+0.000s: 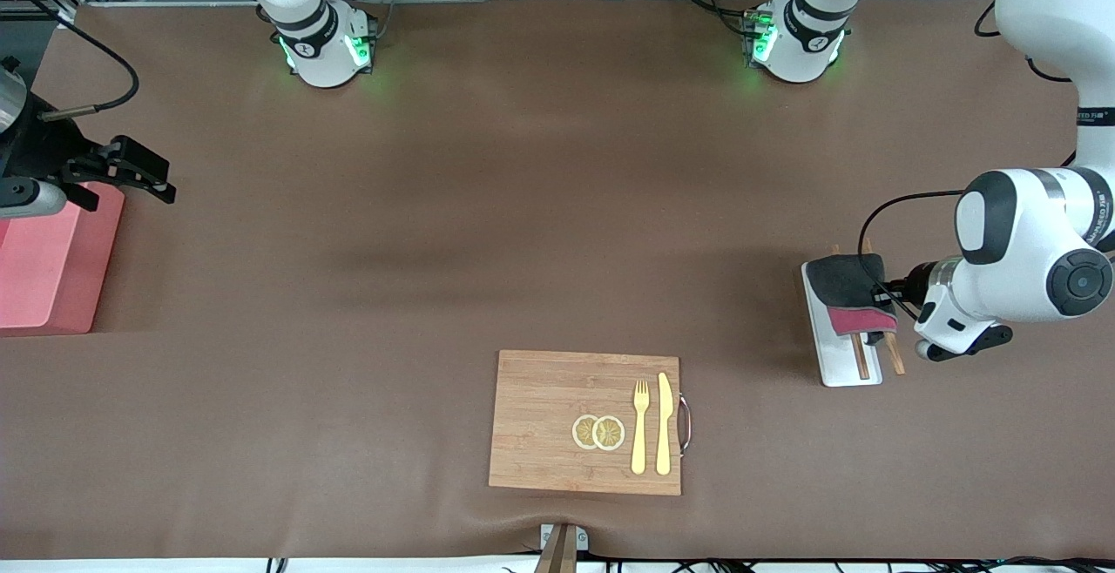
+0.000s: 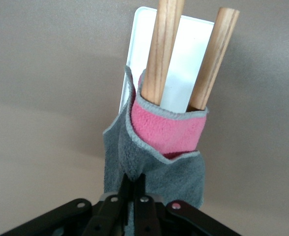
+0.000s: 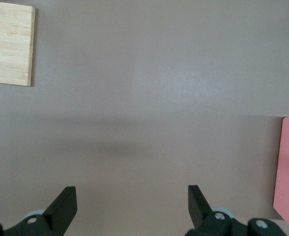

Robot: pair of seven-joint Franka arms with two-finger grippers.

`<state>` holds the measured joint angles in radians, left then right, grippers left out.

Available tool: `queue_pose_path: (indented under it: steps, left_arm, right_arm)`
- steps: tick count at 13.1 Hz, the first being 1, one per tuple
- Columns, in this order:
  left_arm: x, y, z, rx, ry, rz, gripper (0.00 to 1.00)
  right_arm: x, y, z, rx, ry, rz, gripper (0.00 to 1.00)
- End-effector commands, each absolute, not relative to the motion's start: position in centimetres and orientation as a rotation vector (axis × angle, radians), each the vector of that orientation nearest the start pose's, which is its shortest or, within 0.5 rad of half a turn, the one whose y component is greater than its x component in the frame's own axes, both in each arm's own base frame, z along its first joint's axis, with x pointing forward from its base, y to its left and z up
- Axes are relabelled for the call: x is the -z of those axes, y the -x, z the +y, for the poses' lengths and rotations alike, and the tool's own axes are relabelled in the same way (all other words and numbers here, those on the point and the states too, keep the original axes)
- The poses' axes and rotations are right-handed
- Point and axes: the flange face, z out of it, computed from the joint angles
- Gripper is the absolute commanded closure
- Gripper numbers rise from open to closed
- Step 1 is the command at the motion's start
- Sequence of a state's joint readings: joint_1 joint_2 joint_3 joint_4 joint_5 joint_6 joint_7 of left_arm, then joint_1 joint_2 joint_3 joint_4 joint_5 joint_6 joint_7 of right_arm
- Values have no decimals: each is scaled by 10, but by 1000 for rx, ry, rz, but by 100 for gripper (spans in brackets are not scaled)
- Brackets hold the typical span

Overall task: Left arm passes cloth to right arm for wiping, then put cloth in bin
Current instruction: 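Grasp the grey cloth with the left gripper and lift it off, then carry the cloth to mid-table while the right gripper reaches toward it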

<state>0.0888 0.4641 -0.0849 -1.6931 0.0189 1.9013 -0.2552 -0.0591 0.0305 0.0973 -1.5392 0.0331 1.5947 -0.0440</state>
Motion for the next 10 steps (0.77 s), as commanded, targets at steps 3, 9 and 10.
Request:
queue_pose_path:
  steps: [3, 9, 10]
  left_arm:
    - [-317, -642, 6, -371, 3081, -388, 100]
    - [-391, -636, -78, -290, 3265, -321, 100]
    - [-398, -635, -100, -293, 3307, -306, 100]
  right_arm:
    - [-625, -564, 22, 34, 3110, -104, 0]
    - [-623, -564, 19, 24, 3108, -95, 0]
    - [-624, -564, 21, 26, 3108, -97, 0]
